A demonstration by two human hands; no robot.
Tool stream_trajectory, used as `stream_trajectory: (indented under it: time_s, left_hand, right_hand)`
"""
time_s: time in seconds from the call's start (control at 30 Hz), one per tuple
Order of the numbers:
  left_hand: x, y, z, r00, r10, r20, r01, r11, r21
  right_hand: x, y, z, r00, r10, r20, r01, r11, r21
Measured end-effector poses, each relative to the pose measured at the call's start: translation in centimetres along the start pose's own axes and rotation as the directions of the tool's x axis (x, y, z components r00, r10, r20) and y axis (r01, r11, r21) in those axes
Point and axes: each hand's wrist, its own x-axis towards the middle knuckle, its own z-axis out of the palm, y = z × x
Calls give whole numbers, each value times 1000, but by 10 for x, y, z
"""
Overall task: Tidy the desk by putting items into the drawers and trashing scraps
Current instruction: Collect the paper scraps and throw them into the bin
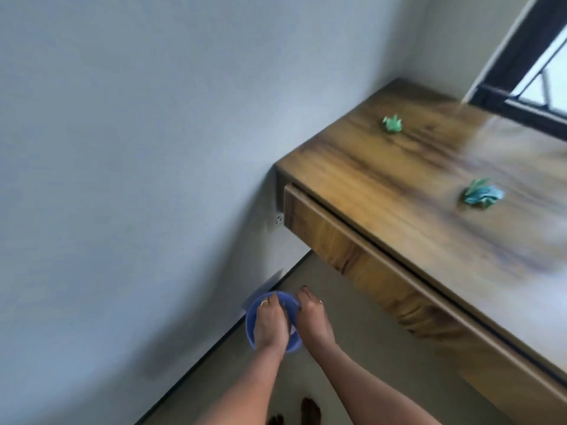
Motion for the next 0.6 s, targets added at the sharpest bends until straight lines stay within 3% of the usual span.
stream_trajectory:
  time_s: [0.17, 0.4, 0.6]
  left_hand:
    - [-15, 56, -38, 960, 260, -103, -238, 954, 183]
    - [-15, 132, -71, 824, 532, -194, -471, 834, 287]
    - [8, 213, -75, 751, 632, -194, -549, 759, 350]
  right_hand:
    - [-9, -39, -66, 989, -89, -122, 78, 993, -91]
    - [-8, -53, -153, 899, -244, -364, 192, 966, -173]
    - [24, -17, -231, 830, -71, -553, -67, 972, -224]
